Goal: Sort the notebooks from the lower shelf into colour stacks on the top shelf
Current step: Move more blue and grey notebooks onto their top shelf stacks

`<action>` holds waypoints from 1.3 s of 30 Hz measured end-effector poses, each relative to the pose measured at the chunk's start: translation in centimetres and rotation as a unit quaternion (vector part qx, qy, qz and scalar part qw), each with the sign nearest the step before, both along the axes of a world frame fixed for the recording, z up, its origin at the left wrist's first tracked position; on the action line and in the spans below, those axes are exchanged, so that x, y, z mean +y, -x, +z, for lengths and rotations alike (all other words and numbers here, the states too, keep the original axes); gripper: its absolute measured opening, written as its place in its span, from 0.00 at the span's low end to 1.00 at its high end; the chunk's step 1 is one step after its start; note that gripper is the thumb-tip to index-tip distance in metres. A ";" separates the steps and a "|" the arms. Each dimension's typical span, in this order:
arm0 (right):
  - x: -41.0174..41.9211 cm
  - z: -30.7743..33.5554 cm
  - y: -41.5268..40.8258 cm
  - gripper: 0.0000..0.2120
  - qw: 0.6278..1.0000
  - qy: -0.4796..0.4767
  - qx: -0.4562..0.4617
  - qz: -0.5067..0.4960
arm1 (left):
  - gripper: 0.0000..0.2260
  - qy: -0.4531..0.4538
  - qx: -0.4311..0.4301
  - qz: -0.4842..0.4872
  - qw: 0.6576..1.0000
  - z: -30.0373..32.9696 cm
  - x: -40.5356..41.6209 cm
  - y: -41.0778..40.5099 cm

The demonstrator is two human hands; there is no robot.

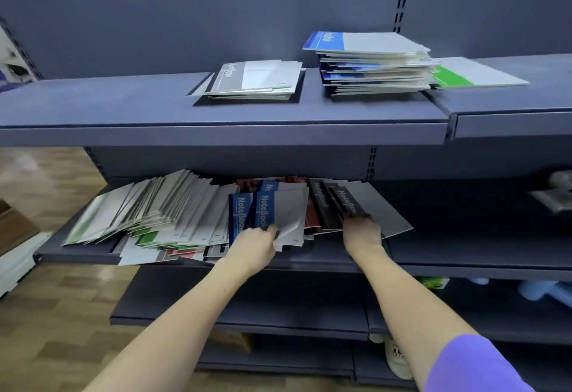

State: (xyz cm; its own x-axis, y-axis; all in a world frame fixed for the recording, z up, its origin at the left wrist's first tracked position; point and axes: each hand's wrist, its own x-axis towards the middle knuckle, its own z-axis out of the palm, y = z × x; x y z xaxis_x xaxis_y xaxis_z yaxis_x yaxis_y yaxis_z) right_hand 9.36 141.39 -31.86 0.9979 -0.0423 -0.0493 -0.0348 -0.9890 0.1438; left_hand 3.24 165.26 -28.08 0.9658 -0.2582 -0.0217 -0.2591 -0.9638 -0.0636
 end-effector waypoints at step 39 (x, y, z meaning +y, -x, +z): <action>4.5 7.2 12.8 0.29 0.978 -0.110 -0.122 -0.128 | 0.27 -0.044 -0.032 -0.122 0.991 -0.9 2.6 2.9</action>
